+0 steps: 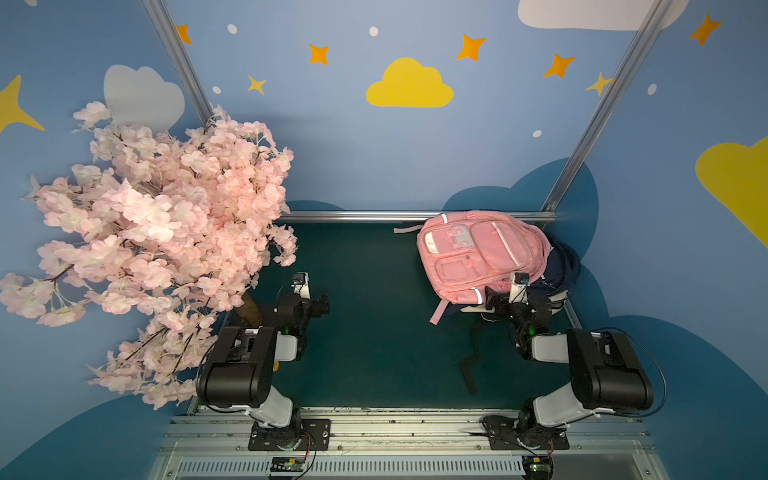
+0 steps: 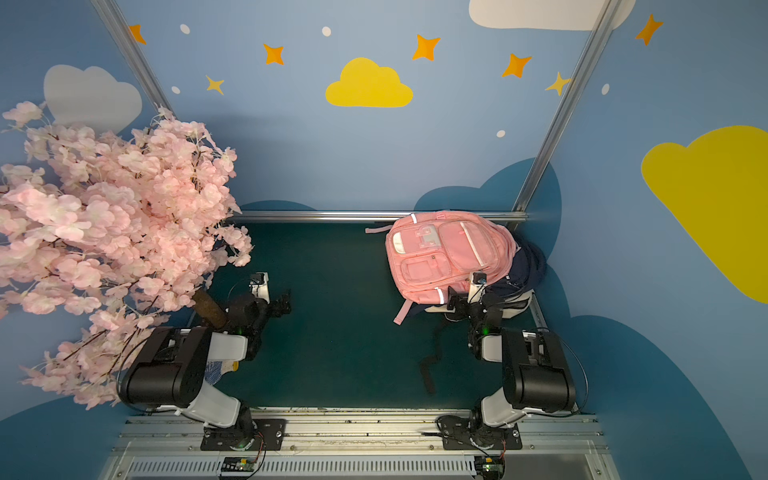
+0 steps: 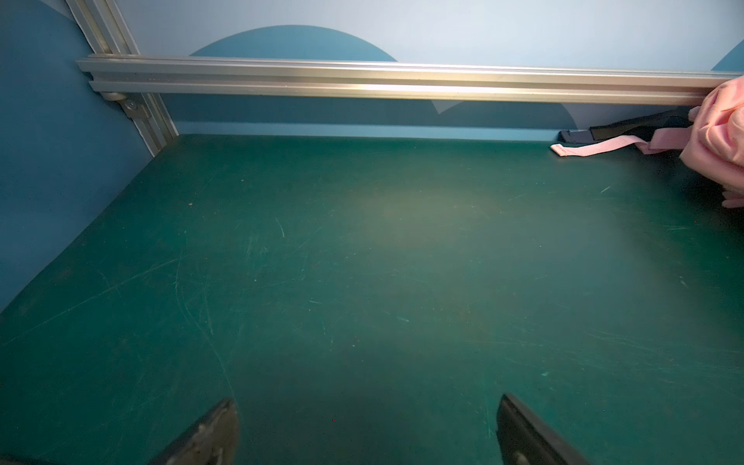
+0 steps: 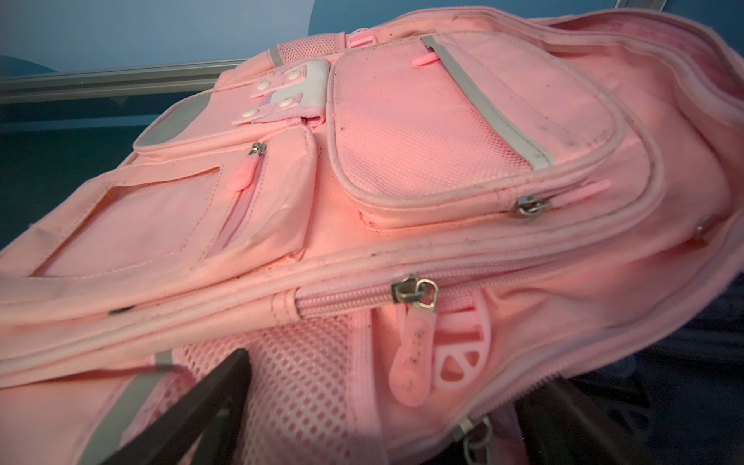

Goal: Zip up the backpack
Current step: Pick up the backpack from the backpack.

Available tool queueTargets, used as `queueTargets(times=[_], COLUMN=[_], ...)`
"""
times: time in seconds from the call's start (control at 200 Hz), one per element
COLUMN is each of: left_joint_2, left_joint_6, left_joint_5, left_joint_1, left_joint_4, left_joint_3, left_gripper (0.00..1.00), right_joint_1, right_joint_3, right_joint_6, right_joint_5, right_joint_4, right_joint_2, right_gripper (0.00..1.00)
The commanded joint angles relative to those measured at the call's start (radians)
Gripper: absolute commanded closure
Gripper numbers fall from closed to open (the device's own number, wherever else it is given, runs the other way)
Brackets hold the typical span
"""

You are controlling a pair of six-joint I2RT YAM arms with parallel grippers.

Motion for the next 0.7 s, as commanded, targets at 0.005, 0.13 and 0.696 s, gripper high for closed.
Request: queueTargets(times=[0.005,0.13,0.696], left_joint_2=[0.005,0.005,-0.391], left_joint_6=[0.007,0.005,0.088], left_joint_5=[-0.004,-0.002,-0.151], left_joint_1=[0.0,0.0,-0.24], left_joint_4=[-0.01,-0.01,-0.349], left_joint_3=[0.014,0.015,0.078], left_gripper=[0.0,0.0,0.0], right_joint_1=[0.009,0.011,0.033], right_joint_3=[0.023,0.022,-0.092], right_joint_6=[-0.012,-0.013,-0.008], right_joint_5=[0.003,0.003,-0.006], right_joint_4=[-0.032,-0.032,-0.174], right_joint_2=[0.015,0.016,-0.415], right_gripper=[0.02,0.02,0.02])
